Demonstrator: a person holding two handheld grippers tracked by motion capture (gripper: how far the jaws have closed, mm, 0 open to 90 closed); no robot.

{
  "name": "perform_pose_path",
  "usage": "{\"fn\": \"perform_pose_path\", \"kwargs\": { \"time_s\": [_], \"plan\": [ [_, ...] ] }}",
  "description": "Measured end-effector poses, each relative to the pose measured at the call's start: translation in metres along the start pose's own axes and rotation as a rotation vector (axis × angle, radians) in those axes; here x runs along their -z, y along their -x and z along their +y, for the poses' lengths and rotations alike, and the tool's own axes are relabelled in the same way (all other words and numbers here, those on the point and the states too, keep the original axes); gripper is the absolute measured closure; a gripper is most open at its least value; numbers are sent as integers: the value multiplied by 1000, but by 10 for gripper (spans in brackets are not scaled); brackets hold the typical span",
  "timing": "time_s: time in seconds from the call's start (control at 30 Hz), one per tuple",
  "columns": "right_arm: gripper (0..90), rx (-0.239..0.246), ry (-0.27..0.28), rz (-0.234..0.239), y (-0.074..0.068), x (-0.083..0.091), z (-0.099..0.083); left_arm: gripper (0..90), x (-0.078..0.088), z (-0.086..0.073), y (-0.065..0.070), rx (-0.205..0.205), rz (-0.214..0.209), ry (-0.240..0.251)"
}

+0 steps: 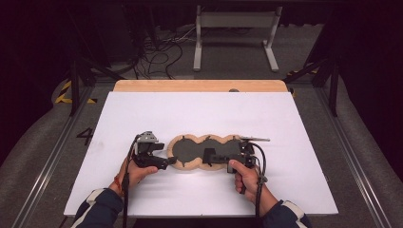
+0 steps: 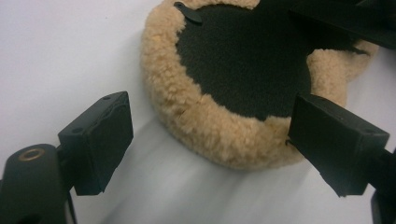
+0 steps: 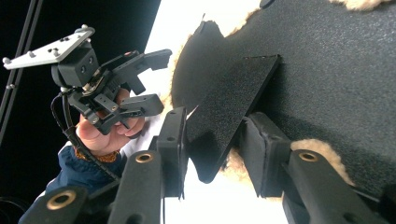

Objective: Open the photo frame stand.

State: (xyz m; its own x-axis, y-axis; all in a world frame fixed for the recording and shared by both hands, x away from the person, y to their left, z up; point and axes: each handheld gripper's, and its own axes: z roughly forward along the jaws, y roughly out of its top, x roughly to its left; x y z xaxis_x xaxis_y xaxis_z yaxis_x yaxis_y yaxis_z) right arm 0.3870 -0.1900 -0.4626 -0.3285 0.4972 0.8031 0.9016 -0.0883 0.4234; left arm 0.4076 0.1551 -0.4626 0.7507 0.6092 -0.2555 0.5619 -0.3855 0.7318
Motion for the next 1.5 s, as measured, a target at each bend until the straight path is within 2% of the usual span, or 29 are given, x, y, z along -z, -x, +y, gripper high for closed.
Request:
{"fn": "perform_pose_path", "kwargs": {
  "time_s": [0.23,0.37,0.4,0.57,0.7,0.87,1.03,1.1,1.2,1.23,1.3,1.33,1.5],
  "plan": [
    [624,89,-3,0,-1,-2,-1,147,-6,1,2,-1,-24,-28],
    [641,172,-16,-31,-6,-2,-2,131,-7,0,2,5,-42,-28],
    [641,186,-16,-36,-7,-2,-2,130,-7,0,1,-4,-46,-34],
    [642,253,-15,-45,-9,-3,-3,137,-8,1,3,-7,-68,-30],
    [641,322,-1,-58,-10,-3,-5,166,-9,2,2,7,-86,-22],
    [641,335,5,-60,-10,-3,-5,202,-7,3,0,18,-93,-6],
    [654,362,5,-79,-12,-3,-5,291,-5,7,-7,39,-110,48],
    [665,370,7,-81,-12,-3,-5,330,-3,8,-9,35,-117,76],
    [668,382,8,-76,-12,-4,-6,376,1,8,-12,14,-136,98],
    [671,380,7,-70,-12,-4,-6,394,2,8,-11,20,-141,108],
    [675,380,11,-60,-12,-5,-6,421,6,8,-11,-26,-140,119],
    [682,384,12,-58,-12,-5,-6,432,7,8,-8,-35,-136,121],
    [715,408,4,-61,-14,-3,-8,448,14,9,0,-138,-85,110]
  ]
}}
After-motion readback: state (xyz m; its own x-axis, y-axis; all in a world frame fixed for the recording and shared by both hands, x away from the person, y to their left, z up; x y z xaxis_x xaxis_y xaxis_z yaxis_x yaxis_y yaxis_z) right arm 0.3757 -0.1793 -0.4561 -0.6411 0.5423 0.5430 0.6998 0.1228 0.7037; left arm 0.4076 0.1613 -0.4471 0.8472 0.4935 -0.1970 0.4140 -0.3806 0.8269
